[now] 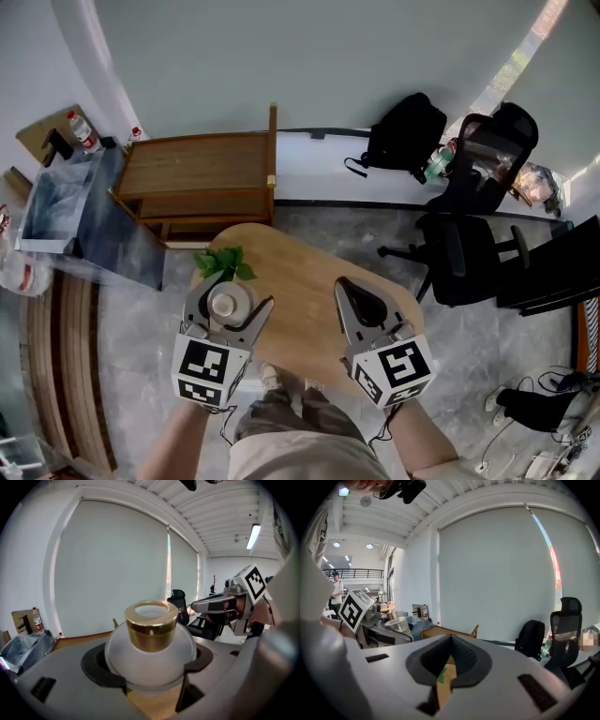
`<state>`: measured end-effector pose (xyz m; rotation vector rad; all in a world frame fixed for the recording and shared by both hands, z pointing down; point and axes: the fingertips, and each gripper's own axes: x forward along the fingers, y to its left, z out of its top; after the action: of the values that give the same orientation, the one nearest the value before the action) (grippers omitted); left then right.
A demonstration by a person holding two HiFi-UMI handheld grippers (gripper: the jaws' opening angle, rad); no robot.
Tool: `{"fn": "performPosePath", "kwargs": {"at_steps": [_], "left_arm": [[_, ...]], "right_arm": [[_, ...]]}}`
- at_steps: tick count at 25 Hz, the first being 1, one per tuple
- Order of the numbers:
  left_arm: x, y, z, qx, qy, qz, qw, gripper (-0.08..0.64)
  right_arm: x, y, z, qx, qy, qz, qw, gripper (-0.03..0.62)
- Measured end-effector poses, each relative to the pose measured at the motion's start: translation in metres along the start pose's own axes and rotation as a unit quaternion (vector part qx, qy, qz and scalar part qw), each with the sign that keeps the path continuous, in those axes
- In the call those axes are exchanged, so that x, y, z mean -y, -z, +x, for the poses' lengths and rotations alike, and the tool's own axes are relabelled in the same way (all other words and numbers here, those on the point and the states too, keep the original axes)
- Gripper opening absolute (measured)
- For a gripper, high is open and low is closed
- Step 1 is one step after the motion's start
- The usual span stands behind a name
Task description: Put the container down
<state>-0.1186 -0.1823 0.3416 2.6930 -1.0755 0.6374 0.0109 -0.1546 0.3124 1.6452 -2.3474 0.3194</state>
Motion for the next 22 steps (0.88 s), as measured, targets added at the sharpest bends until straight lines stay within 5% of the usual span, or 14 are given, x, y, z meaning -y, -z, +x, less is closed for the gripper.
{"fn": "performPosePath", "kwargs": {"at_steps": [11,22], "left_arm": [[-0.045,0.043,0.133,0.013,-0.014,-0.020,0.9996,0.331],[-0.065,0.155,0.258,-0.015,-0.018,-0.021,0.9995,0.331]], "right_arm": [[0.056,0.064,0.098,-0.020,-0.001,0.010,1.000,-0.005],[0.092,0.182,0.183,-0.056,0.002,0.037,0.998,-0.005]]}}
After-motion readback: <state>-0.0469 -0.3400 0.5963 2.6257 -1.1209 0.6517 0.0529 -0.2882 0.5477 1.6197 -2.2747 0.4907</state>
